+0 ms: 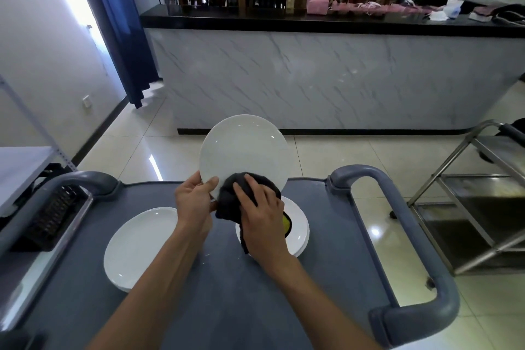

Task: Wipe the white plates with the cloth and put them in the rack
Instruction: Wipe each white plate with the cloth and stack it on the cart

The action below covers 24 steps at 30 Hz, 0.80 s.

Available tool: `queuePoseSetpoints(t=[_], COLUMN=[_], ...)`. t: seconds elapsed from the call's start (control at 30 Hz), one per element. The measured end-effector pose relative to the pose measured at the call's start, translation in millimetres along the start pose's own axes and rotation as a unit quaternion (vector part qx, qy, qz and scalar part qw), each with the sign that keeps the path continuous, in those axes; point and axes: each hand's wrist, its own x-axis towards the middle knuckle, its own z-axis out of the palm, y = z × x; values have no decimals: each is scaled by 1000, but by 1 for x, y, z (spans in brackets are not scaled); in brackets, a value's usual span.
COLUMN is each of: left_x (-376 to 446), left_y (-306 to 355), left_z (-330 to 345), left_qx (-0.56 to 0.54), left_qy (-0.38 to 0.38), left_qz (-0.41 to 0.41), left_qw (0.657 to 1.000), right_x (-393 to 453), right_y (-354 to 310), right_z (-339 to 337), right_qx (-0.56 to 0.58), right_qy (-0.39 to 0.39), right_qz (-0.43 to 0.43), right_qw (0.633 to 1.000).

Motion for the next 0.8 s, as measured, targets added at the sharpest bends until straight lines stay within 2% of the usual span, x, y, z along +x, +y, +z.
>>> queuePoseSetpoints(t=[0.17,0.33,0.53,0.8], left_x=[1,-1,-8,-4], left_y=[1,-3,-11,-8], left_z=[-4,-11,-16,-22], left_qx=[35,57,87,93], left_qy=[-16,-36,-67,-65], left_qz=[8,-4,-18,-10], left_qw=[999,998,994,993], right_x=[14,42,70,70], right_y=[5,18,53,54], right_z=[-2,-9,-22,-29], right_qx=[-7,-31,-50,0], right_qy=[7,47,36,39], right_qz=[-12,24,54,110], right_qw=[1000,998,997,993])
